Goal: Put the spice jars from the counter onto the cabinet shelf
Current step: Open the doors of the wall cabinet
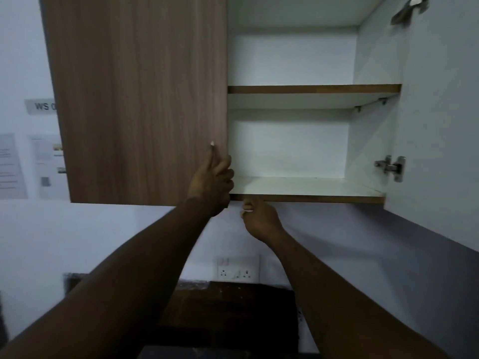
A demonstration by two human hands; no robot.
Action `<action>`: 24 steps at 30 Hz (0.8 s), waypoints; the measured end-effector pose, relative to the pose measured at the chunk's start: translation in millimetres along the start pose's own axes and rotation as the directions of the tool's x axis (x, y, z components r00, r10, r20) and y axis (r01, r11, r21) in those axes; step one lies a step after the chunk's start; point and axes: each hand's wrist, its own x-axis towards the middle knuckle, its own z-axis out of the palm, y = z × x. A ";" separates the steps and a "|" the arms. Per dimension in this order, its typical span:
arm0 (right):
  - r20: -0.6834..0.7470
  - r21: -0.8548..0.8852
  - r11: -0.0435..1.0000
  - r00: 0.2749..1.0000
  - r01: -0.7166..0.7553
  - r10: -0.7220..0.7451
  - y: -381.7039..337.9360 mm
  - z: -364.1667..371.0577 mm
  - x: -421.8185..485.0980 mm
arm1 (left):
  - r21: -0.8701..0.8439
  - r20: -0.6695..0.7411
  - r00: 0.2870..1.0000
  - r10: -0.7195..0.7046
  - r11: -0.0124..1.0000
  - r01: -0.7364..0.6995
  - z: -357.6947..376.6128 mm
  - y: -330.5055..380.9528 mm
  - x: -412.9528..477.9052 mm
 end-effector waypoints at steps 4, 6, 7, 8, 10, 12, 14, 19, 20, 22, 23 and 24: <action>0.131 0.426 0.879 0.976 -0.215 0.176 3.6 8.7 -1.2 | -0.103 -0.201 0.980 0.002 0.994 -0.023 -5.2 -1.4 -10.5; 0.246 0.580 0.767 0.957 -0.274 0.156 0.5 10.0 -7.3 | -0.180 -0.357 0.934 -0.010 0.982 -0.058 -7.0 -8.5 -22.5; 0.273 0.612 0.742 0.954 -0.272 0.125 -4.0 12.1 -11.3 | -0.205 -0.425 0.905 -0.023 0.976 -0.071 -6.3 -13.8 -31.1; 0.280 0.636 0.728 0.955 -0.257 0.093 -9.8 14.4 -15.8 | -0.229 -0.484 0.874 -0.039 0.970 -0.083 -4.9 -18.9 -40.1; 0.289 0.692 0.684 0.957 -0.233 0.033 -25.4 23.0 -24.9 | -0.261 -0.578 0.812 -0.088 0.962 -0.081 -2.9 -28.0 -58.7; 0.299 0.740 0.641 0.953 -0.205 -0.040 -49.5 37.5 -36.5 | -0.256 -0.617 0.776 -0.128 0.966 -0.044 -5.7 -38.4 -80.8; 0.277 0.781 0.604 0.955 -0.159 -0.107 -75.8 54.3 -47.1 | -0.253 -0.636 0.753 -0.166 0.968 -0.001 -11.3 -51.1 -101.6; 0.297 0.895 0.416 0.911 -0.161 -0.287 -135.3 91.7 -73.6 | -0.289 -0.695 0.652 -0.303 0.948 0.133 -21.3 -81.1 -163.5; 0.297 0.909 0.382 0.899 -0.163 -0.321 -142.2 95.0 -77.3 | -0.310 -0.699 0.633 -0.332 0.939 0.150 -22.3 -83.2 -173.0; 0.337 0.923 0.318 0.854 -0.217 -0.395 -169.4 111.8 -92.5 | -0.317 -0.677 0.636 -0.371 0.926 0.204 -22.9 -95.8 -207.1; 0.341 0.925 0.308 0.841 -0.222 -0.419 -180.0 119.7 -98.8 | -0.322 -0.666 0.638 -0.385 0.921 0.219 -23.1 -102.1 -221.2; 0.340 0.926 0.310 0.834 -0.216 -0.435 -192.1 127.3 -106.0 | -0.323 -0.654 0.647 -0.393 0.918 0.232 -22.9 -109.2 -236.1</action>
